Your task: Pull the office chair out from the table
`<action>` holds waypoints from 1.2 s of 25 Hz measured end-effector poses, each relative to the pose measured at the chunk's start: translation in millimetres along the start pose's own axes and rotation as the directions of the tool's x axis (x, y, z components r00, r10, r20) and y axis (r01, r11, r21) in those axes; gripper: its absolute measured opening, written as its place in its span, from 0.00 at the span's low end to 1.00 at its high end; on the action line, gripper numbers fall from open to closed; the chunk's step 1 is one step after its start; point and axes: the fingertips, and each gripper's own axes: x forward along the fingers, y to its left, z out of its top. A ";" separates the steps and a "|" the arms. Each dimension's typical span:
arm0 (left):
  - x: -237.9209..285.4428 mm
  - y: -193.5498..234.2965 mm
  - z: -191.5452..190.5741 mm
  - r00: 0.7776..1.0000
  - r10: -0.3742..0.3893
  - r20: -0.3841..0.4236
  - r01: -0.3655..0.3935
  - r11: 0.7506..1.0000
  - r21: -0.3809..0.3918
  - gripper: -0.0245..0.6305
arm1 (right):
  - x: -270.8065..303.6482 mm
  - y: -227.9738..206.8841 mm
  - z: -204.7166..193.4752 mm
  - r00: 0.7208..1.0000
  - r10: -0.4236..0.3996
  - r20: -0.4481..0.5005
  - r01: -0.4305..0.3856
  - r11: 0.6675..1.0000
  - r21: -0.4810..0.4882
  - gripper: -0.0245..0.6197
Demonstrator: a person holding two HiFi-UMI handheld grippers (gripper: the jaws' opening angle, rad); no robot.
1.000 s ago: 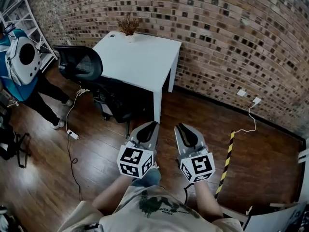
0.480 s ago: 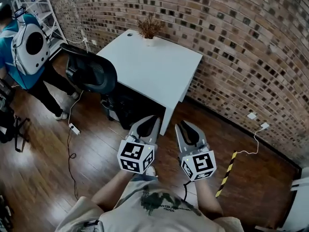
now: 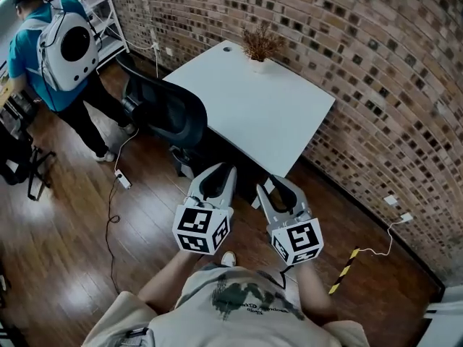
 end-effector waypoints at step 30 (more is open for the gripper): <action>14.0 80.4 25.6 0.869 0.490 0.065 -0.492 0.870 0.017 0.30 | 149.3 60.6 -41.1 0.873 0.475 -0.110 -0.486 0.867 -0.109 0.37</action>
